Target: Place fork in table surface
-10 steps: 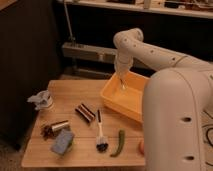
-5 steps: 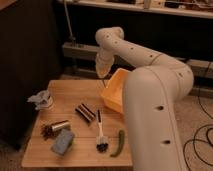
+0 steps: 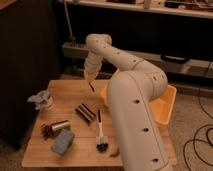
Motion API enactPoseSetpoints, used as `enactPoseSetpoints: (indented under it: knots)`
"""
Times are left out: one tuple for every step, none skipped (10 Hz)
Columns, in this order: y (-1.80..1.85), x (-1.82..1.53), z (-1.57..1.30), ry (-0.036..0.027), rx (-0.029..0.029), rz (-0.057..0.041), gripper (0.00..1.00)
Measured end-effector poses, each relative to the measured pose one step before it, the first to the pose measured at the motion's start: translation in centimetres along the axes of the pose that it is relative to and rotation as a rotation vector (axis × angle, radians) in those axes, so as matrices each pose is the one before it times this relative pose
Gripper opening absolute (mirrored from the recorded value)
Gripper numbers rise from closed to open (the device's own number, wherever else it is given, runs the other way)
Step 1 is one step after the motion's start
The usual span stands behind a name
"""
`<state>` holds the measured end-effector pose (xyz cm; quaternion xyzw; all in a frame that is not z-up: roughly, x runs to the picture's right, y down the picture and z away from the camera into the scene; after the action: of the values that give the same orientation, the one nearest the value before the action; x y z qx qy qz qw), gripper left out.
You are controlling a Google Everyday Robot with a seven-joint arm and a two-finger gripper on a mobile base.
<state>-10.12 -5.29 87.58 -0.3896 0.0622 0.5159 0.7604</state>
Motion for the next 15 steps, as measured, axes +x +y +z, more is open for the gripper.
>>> enactPoseSetpoints:
  knots:
    - [0.114, 0.316, 0.913, 0.00673, -0.02527, -0.00552, 0.00]
    - [0.142, 0.289, 1.086, 0.00766, -0.02835, -0.00252, 0.00]
    - [0.015, 0.266, 0.843, 0.00700, -0.01551, 0.00024, 0.00]
    - [-0.272, 0.305, 1.051, 0.00849, -0.01224, 0.00647, 0.00]
    - [-0.370, 0.183, 0.993, 0.00630, -0.00871, 0.00891, 0.00]
    - [-0.252, 0.100, 0.637, 0.00299, -0.00378, 0.00484, 0.00]
    - [-0.145, 0.007, 0.273, -0.00084, -0.00280, 0.00323, 0.00]
    - [-0.206, 0.038, 0.536, 0.00080, -0.00282, 0.00362, 0.00]
    - [-0.016, -0.058, 0.360, 0.00018, 0.00025, -0.00045, 0.00]
    - [0.016, 0.022, 0.423, 0.00409, 0.00188, -0.00170, 0.00]
    - [-0.030, -0.028, 0.501, 0.00362, 0.01164, -0.00024, 0.00]
    - [-0.174, 0.095, 0.369, 0.00533, 0.00986, 0.00463, 0.03]
    - [-0.157, 0.013, 0.236, 0.00169, 0.00820, 0.00780, 0.12]
    - [-0.145, 0.047, 0.230, 0.00313, 0.00619, 0.00672, 0.22]
    - [-0.125, 0.055, 0.201, 0.00377, 0.00620, 0.00490, 0.32]
